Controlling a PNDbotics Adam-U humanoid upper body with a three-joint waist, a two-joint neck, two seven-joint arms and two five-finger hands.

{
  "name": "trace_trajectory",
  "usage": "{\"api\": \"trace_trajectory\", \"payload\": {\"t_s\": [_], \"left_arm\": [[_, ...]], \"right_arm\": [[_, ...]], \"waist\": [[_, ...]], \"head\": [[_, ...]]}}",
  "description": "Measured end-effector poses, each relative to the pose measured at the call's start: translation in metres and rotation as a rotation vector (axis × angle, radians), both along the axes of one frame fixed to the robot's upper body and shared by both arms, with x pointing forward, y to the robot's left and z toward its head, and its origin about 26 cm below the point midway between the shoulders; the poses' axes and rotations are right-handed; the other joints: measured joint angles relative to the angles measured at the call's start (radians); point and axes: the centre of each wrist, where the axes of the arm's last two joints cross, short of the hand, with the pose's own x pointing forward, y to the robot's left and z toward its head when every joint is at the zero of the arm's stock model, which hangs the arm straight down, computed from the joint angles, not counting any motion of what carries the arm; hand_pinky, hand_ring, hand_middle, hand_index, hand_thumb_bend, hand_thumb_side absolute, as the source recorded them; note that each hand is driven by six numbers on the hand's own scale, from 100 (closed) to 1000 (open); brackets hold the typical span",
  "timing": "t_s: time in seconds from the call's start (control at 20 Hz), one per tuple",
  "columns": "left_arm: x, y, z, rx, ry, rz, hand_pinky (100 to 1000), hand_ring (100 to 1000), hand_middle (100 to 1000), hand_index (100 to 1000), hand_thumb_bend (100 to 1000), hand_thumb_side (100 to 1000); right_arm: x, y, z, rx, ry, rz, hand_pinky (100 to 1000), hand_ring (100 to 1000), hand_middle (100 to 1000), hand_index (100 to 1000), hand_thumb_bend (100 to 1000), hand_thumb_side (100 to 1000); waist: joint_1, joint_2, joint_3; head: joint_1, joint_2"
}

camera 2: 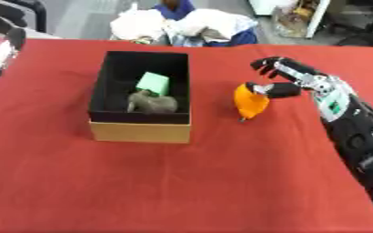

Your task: Pick up objects on the table and place them in the box.

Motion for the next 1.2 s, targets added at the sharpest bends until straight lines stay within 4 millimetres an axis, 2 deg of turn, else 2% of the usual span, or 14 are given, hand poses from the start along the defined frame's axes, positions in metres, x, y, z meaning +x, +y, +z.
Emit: {"api": "trace_trajectory", "payload": {"t_s": [0.05,0.1,0.15,0.2,0.25,0.35,0.55,0.7,0.75,0.8,0.95,1.2], "left_arm": [[0.000,0.000,0.000,-0.001,0.001,0.000,657,545,602,754,232,565],[0.000,0.000,0.000,-0.001,0.002,0.000,657,545,602,754,232,565],[-0.001,0.000,0.000,-0.002,0.002,0.000,657,544,602,754,231,568],[-0.001,0.000,0.000,-0.002,0.002,0.000,656,544,601,754,231,568],[-0.001,0.001,0.000,-0.002,0.003,0.000,656,543,600,754,231,570],[-0.001,0.001,-0.001,-0.004,0.004,0.002,655,543,600,753,227,572],[-0.002,0.002,-0.001,-0.006,0.007,0.002,655,542,599,754,220,582],[-0.002,0.002,-0.003,-0.006,0.013,0.002,654,540,598,753,219,584],[-0.002,0.003,-0.004,-0.004,0.016,0.002,654,540,597,753,226,584],[-0.002,0.003,-0.004,-0.003,0.018,0.001,653,539,596,752,218,585],[-0.003,0.001,-0.005,-0.006,0.021,-0.007,645,530,586,745,219,578],[-0.003,-0.004,-0.006,-0.024,0.023,-0.032,644,528,583,743,220,574]], "right_arm": [[0.000,0.001,0.000,-0.039,0.000,0.005,772,806,706,800,499,558],[0.000,0.001,-0.001,-0.076,-0.002,0.010,769,801,687,783,499,546],[0.000,0.001,0.000,-0.108,-0.009,0.010,742,757,552,651,486,449],[0.000,0.000,0.000,-0.133,-0.023,0.006,718,718,472,545,445,357],[0.000,0.000,0.000,-0.146,-0.044,-0.001,680,653,369,440,381,217],[0.000,-0.001,0.002,-0.152,-0.107,-0.017,645,589,272,343,337,100],[0.001,0.001,0.009,-0.104,-0.242,-0.027,630,560,234,315,278,100],[0.008,0.011,0.034,-0.049,-0.347,-0.002,622,549,229,314,275,100],[0.010,0.015,0.045,-0.026,-0.380,0.007,621,547,230,316,220,100],[0.013,0.019,0.056,-0.004,-0.410,0.017,619,545,229,314,282,100],[0.018,0.035,0.083,0.054,-0.474,0.046,616,542,233,320,281,100],[0.027,0.075,0.099,0.120,-0.498,0.120,619,546,245,334,285,100]], "waist": [[0.000,0.000,0.000],[0.000,0.000,0.000],[-0.001,0.000,0.000],[-0.001,0.000,0.000],[-0.001,0.000,0.000],[-0.002,0.000,0.000],[-0.003,-0.001,-0.003],[-0.003,-0.007,-0.004],[-0.004,-0.011,-0.004],[-0.006,-0.014,-0.003],[-0.008,-0.019,0.007],[-0.012,-0.019,0.032]], "head": [[0.000,0.000],[0.000,0.000],[0.000,0.000],[0.000,0.000],[0.000,0.000],[0.002,-0.001],[0.005,-0.001],[0.006,-0.001],[0.006,0.000],[0.006,0.000],[0.006,0.001],[0.002,0.001]]}}
